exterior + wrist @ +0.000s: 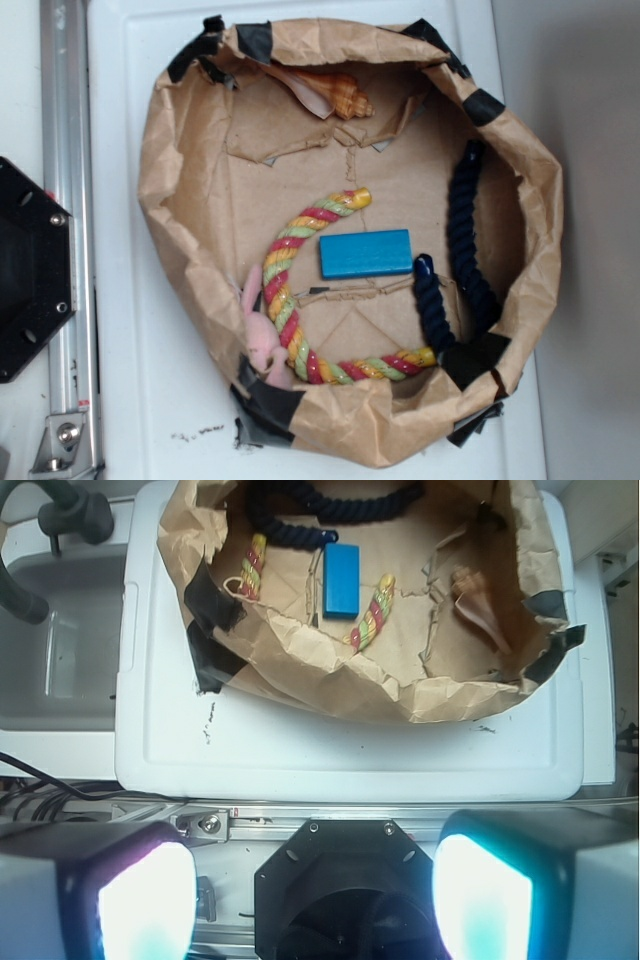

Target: Grab the blue block.

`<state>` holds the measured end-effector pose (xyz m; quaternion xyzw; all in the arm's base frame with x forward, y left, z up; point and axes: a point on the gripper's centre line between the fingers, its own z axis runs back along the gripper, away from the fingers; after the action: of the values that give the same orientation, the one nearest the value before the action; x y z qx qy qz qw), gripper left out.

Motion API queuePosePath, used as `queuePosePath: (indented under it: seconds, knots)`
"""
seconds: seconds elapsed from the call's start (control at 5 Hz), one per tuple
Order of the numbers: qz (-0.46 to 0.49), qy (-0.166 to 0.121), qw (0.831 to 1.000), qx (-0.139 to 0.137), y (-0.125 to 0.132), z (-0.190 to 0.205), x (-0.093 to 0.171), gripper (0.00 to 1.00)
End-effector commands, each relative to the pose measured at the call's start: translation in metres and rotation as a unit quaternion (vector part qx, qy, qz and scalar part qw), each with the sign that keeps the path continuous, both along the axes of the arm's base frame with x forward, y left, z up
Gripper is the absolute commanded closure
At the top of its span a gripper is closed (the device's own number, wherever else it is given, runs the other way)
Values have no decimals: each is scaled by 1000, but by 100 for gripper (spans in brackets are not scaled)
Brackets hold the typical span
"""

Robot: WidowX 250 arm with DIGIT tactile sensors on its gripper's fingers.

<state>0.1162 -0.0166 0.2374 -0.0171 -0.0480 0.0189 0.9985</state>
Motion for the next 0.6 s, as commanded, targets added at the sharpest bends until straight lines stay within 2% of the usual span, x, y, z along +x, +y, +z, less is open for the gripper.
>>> queuePosePath:
  seconds: [0.0, 0.2, 0.4]
  knots:
    - [0, 0, 1000, 0, 0, 0, 0, 0]
    - [-44, 3, 998, 34, -3, -50, 50, 0]
    - [-43, -14, 997, 58, 14, -89, 102, 0]
